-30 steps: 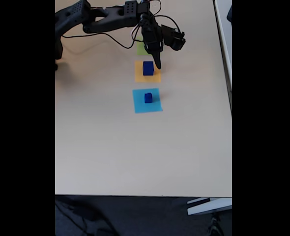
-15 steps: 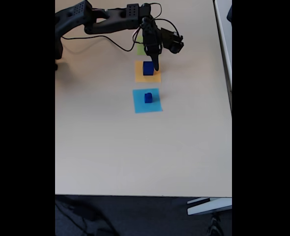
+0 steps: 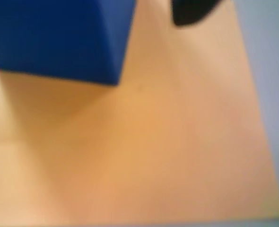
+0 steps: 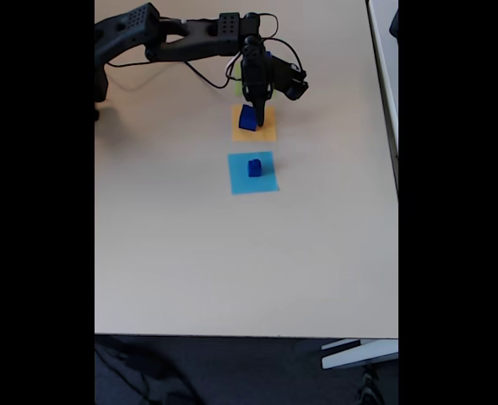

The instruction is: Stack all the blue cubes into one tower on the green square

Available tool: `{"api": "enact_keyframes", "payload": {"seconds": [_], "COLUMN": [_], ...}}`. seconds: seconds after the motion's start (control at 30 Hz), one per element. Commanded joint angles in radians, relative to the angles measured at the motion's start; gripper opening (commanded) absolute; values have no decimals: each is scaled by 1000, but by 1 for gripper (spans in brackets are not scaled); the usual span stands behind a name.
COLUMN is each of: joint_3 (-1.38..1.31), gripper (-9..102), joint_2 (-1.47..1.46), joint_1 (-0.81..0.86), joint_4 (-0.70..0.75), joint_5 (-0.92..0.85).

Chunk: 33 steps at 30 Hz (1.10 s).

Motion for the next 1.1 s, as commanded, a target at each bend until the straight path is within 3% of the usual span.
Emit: {"api": "enact_keyframes", "payload": {"seconds": [0.0,0.7,1.07], "joint_3": [2,14,28], "gripper": [29,31,19], "joint_2": [60,69,69], "joint_1": [9,28,23], "joint_4": [3,83,84], "joint_5": [-17,67,60]}}
